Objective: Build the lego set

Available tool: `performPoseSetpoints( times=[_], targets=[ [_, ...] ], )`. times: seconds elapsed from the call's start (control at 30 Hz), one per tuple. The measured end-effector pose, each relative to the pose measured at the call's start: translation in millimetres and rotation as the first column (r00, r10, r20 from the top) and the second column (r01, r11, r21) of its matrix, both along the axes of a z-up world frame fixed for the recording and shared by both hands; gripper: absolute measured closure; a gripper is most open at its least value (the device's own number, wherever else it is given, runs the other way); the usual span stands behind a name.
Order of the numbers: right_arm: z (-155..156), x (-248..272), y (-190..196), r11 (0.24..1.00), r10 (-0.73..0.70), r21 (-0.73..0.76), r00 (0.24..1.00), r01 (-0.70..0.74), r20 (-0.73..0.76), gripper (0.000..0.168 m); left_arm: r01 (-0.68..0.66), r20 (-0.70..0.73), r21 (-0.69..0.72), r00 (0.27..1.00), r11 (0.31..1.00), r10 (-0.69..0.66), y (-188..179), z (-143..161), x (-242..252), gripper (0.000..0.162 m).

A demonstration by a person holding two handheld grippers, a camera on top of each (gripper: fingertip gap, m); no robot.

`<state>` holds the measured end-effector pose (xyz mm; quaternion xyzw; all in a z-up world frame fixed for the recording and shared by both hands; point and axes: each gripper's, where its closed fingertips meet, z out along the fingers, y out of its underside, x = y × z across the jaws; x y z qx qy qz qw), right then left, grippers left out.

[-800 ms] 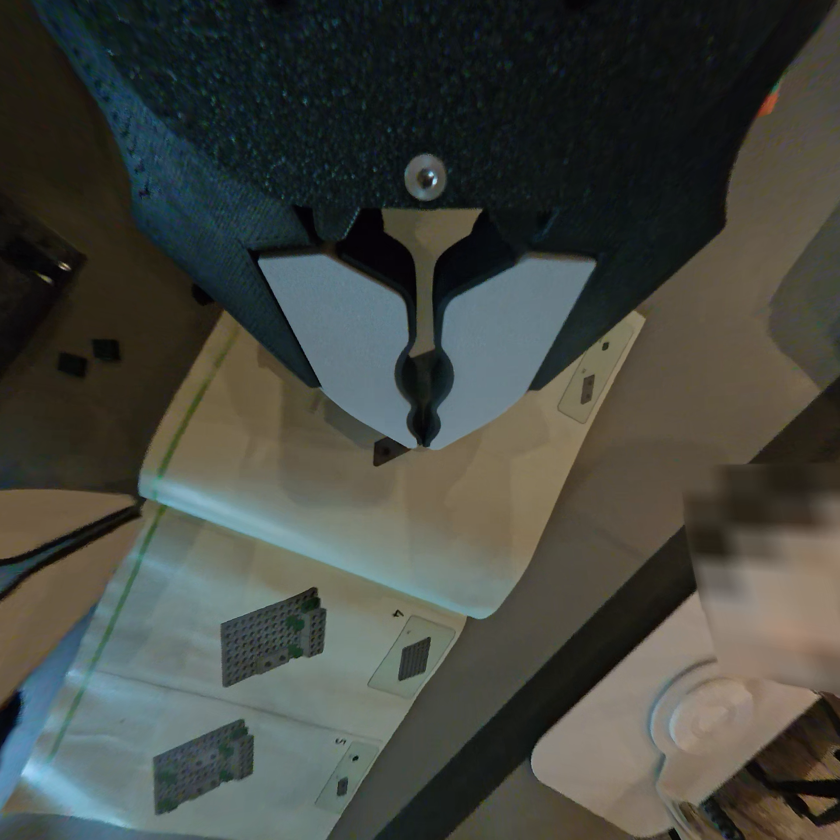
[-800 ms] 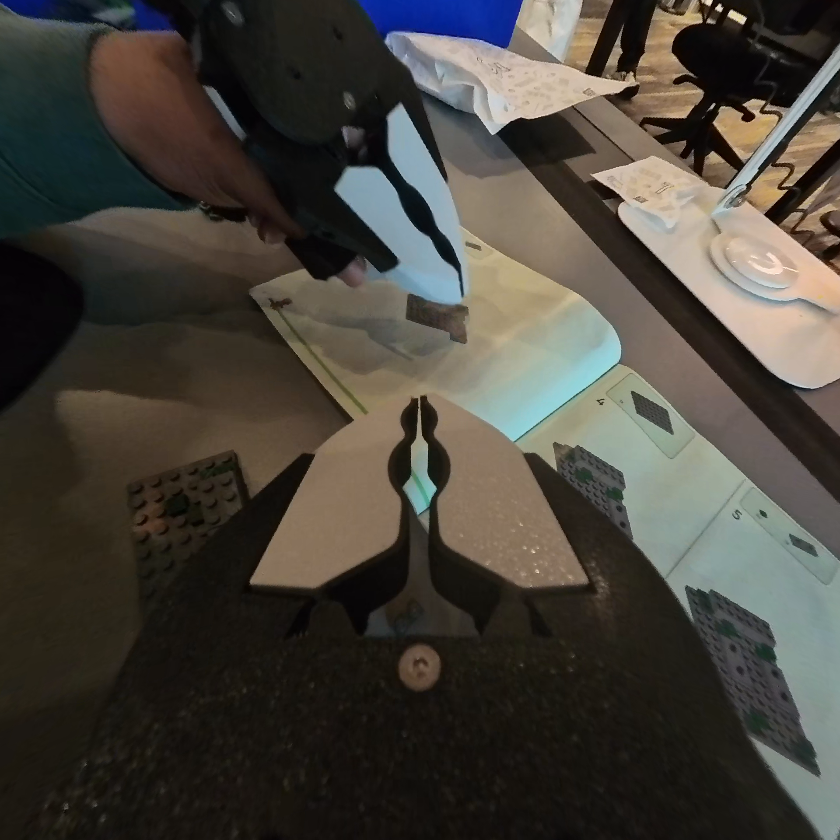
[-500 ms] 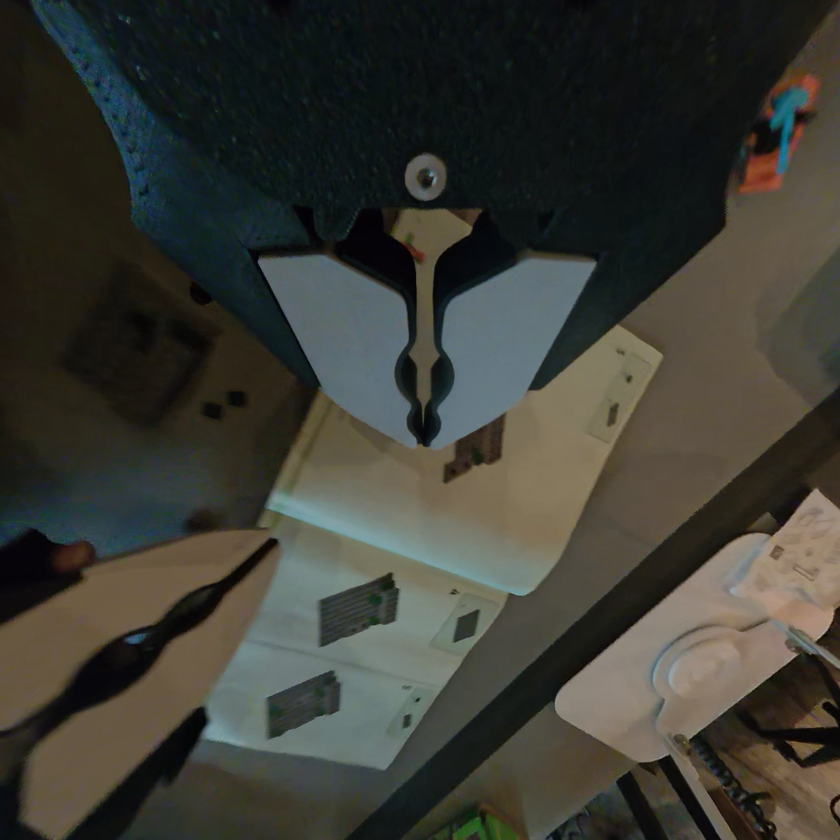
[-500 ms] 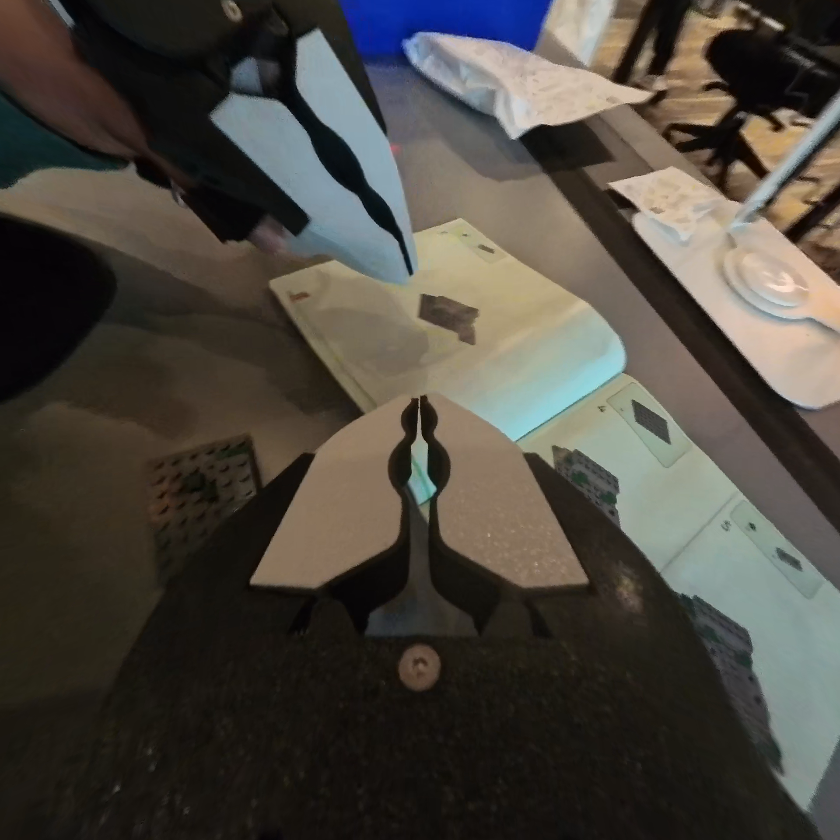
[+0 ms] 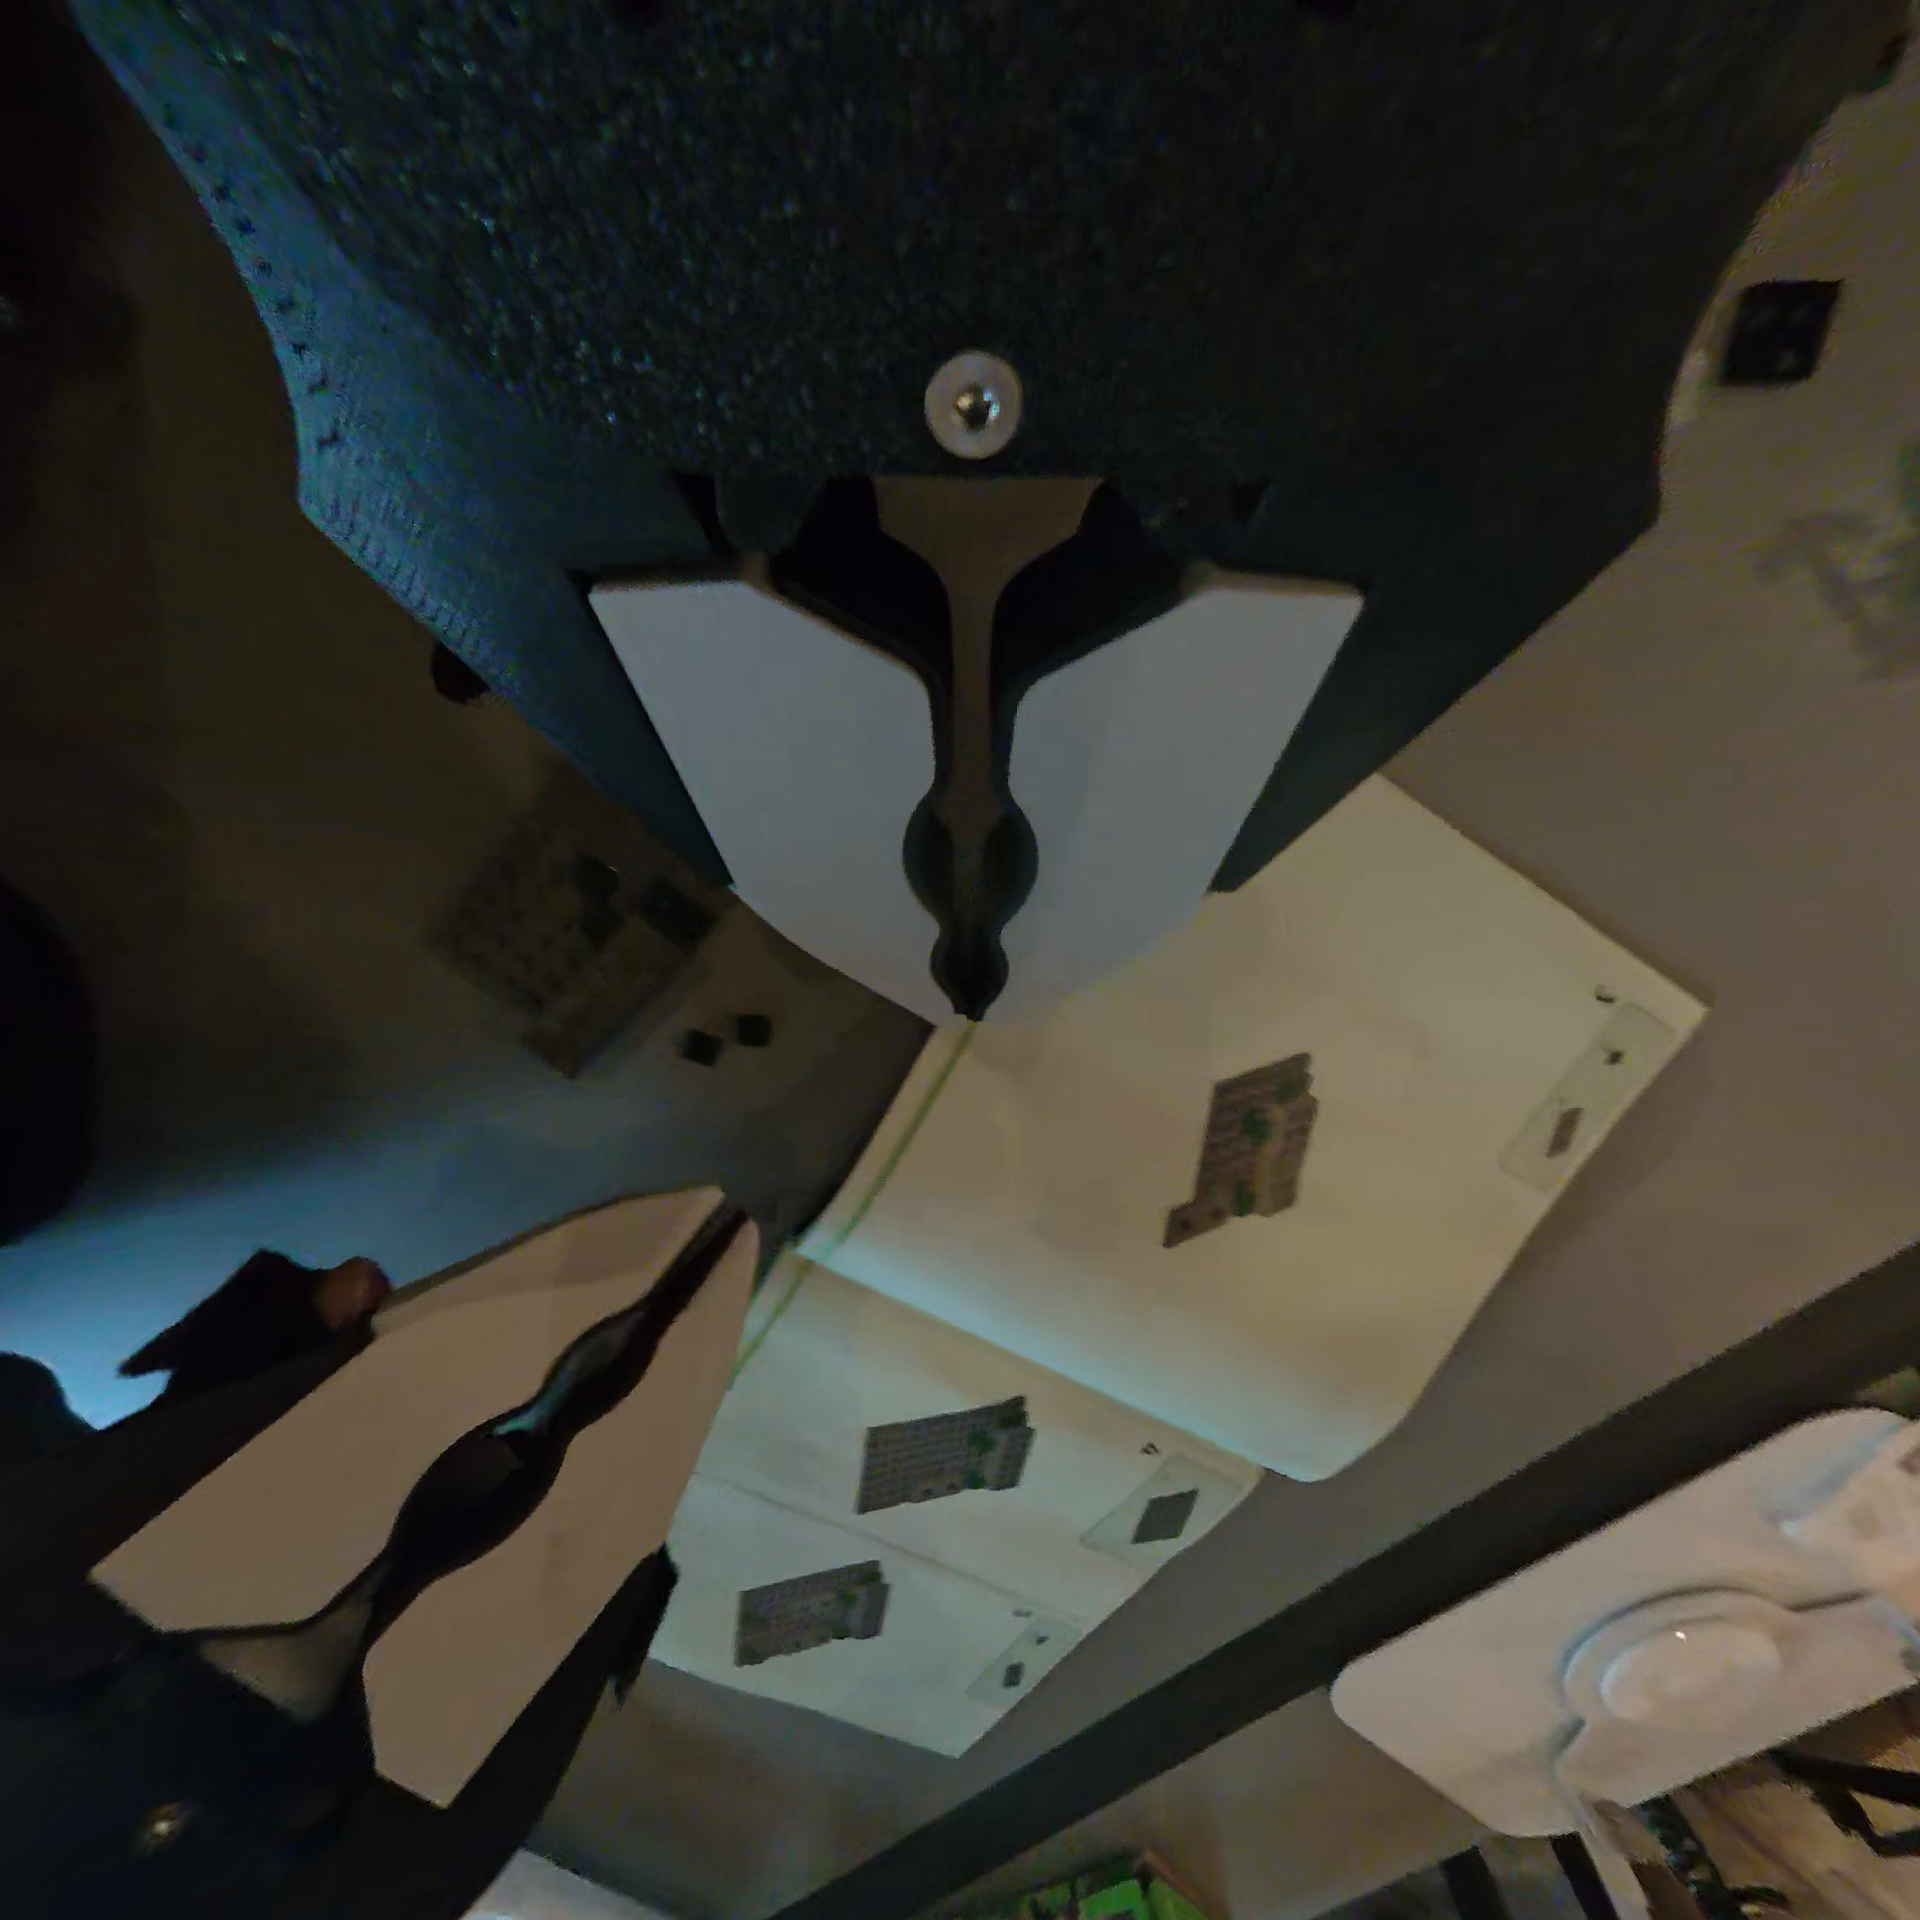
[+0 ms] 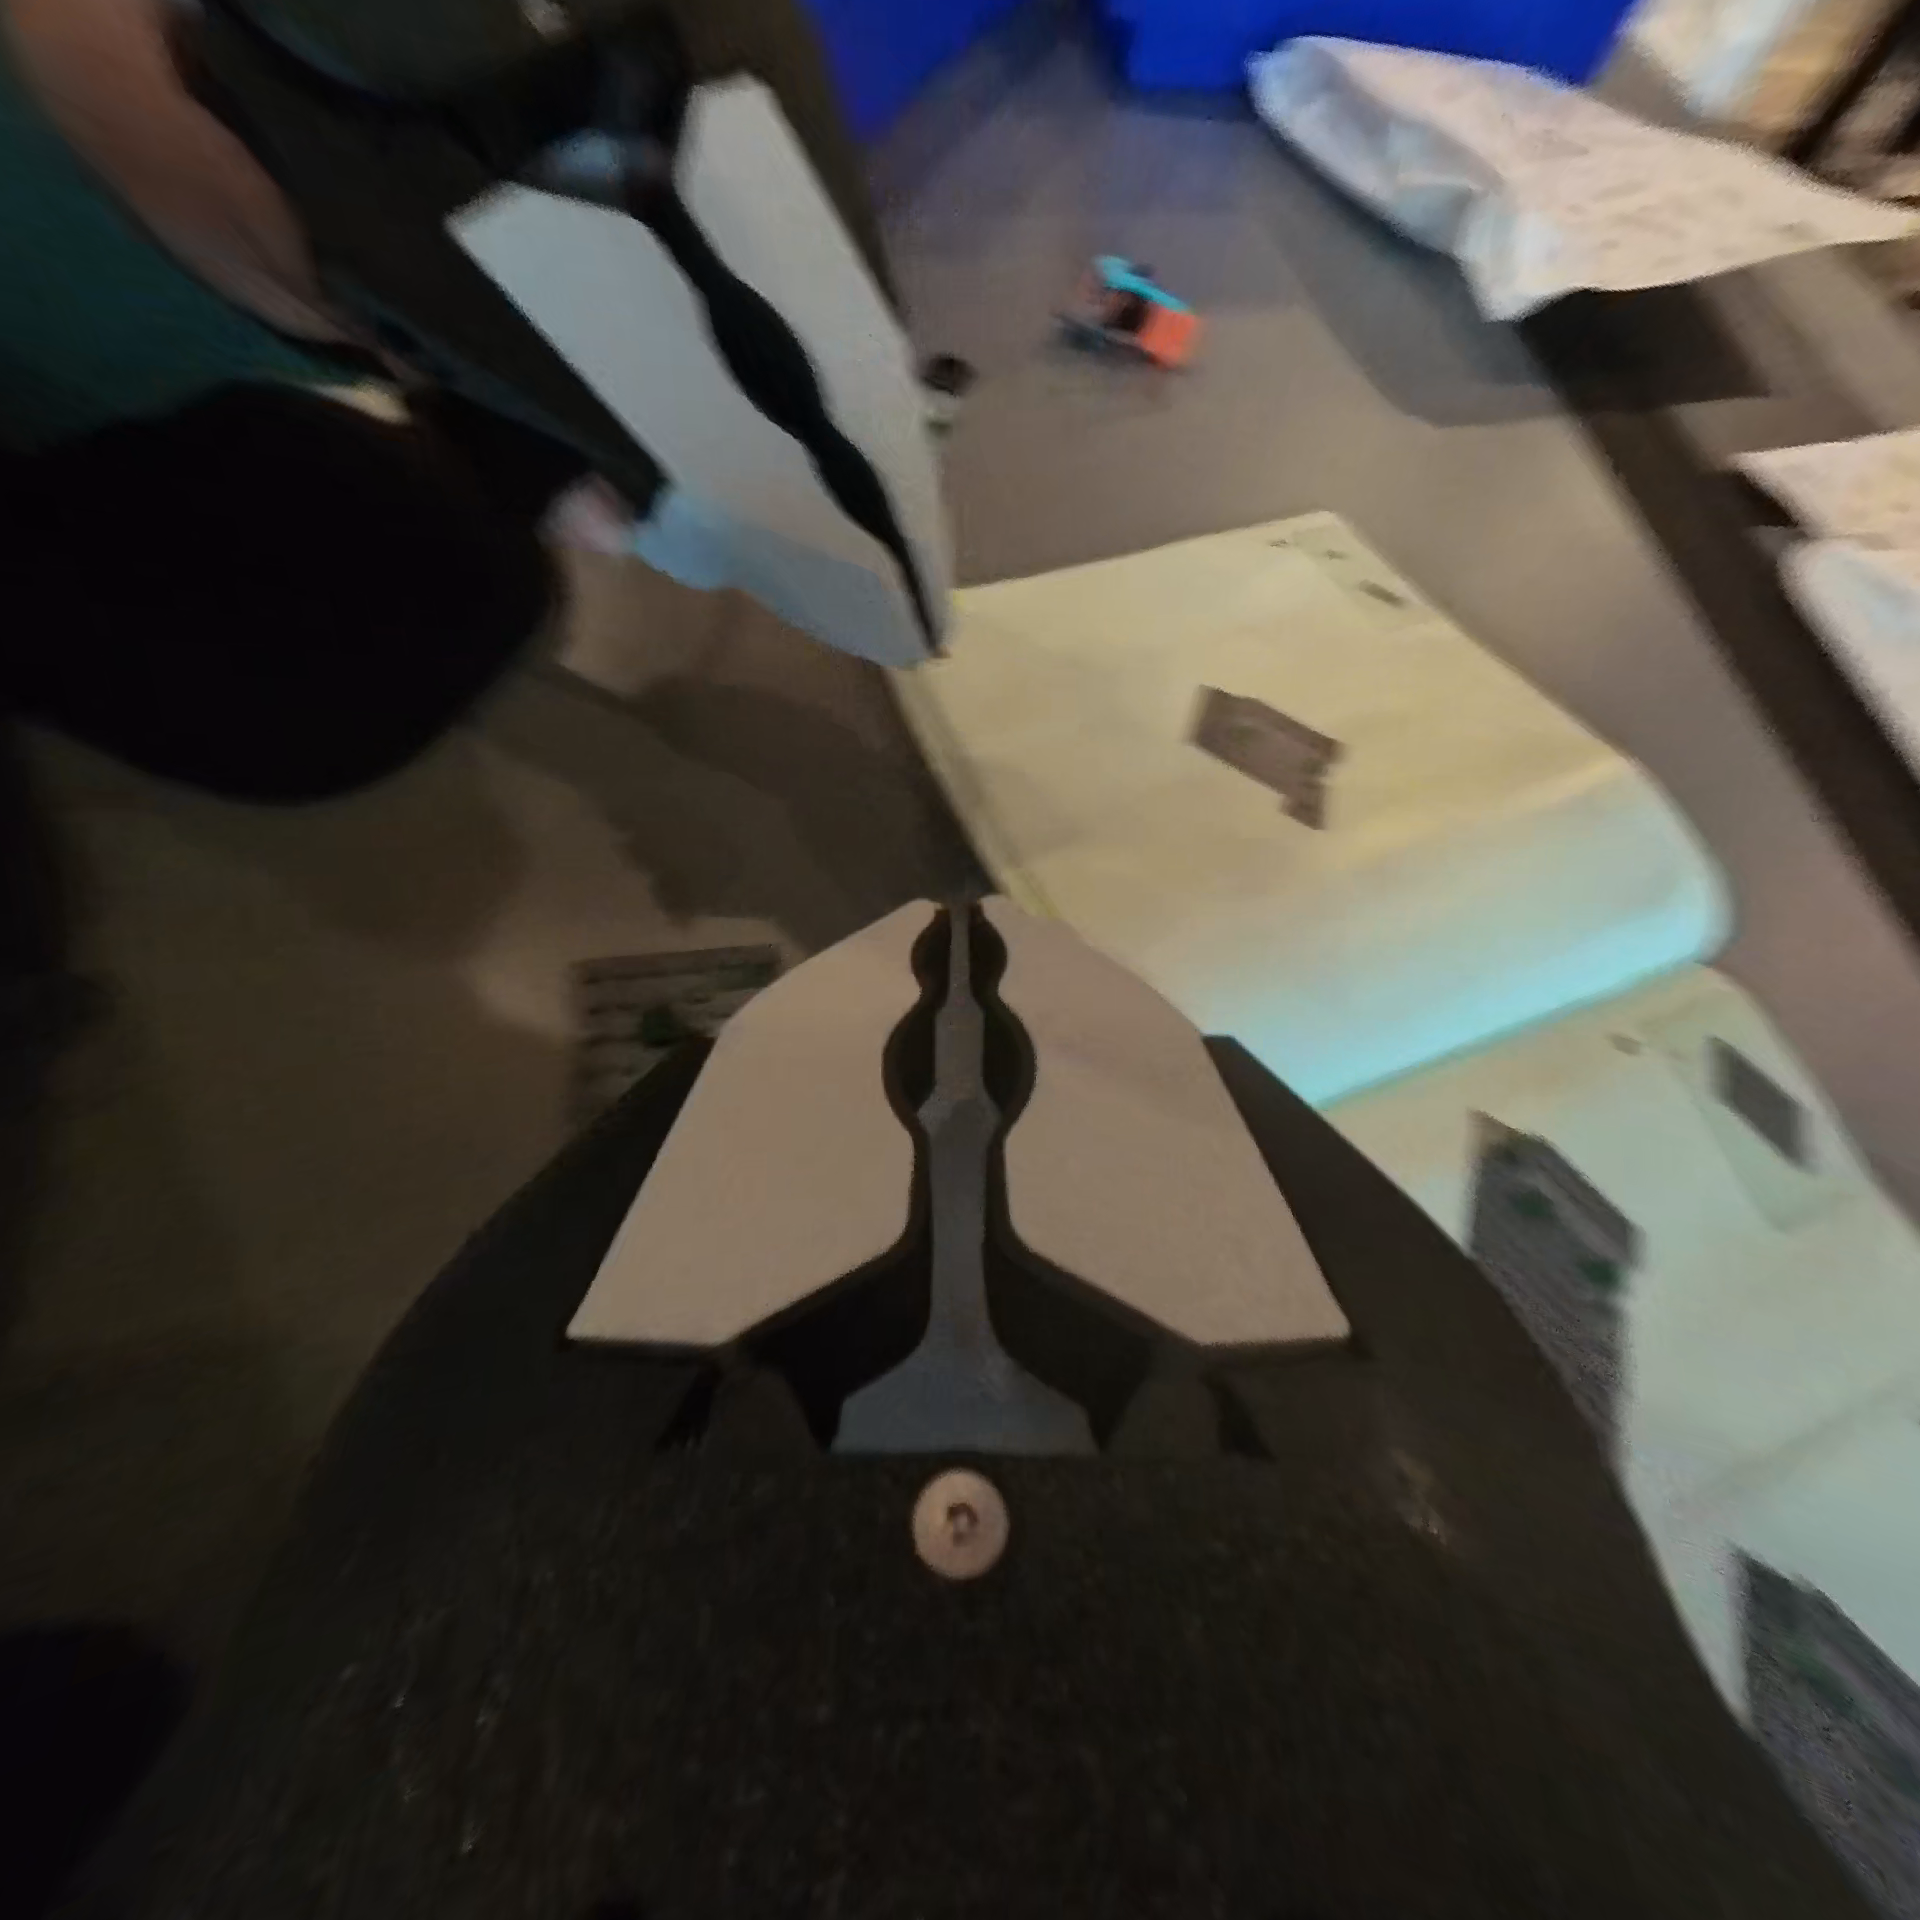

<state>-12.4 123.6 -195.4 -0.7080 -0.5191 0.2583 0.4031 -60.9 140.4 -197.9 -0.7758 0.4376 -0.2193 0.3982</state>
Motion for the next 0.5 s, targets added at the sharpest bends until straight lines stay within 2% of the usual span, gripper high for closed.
performPoseSetpoints(
  times=[0.17, 0.3, 0.4, 0.43, 0.5],
  targets=[
    [-14.4, 15.0, -11.2, 0.995, 0.101, -0.031, 0.988, -0.098, 0.114, 0.158, 0.017, 0.023, -0.04, 1.0, 0.999, -0.017, -15.5, -4.2, 0.7, 0.161],
    [-20.3, 15.1, -19.4, 0.974, 0.212, -0.107, 0.972, -0.201, 0.098, 0.161, 0.02, 0.033, -0.058, 0.999, 0.998, -0.018, -23.3, -8.6, -0.4, 0.161],
    [-31.3, 12.8, -22.1, 0.946, 0.297, -0.177, 0.944, -0.271, 0.141, 0.158, 0.017, 0.039, -0.067, 0.999, 0.998, -0.015, -25.8, -11.0, -0.3, 0.161],
    [-35.5, 12.2, -22.7, 0.938, 0.319, -0.195, 0.933, -0.286, 0.166, 0.157, 0.017, 0.042, -0.067, 0.999, 0.998, -0.015, -26.7, -10.4, -0.1, 0.156],
    [-46.6, 14.1, -21.9, 0.929, 0.352, -0.207, 0.902, -0.306, 0.25, 0.155, 0.015, 0.042, -0.057, 0.999, 0.998, -0.012, -27.7, -9.0, -1.1, 0.155]
  ],
)
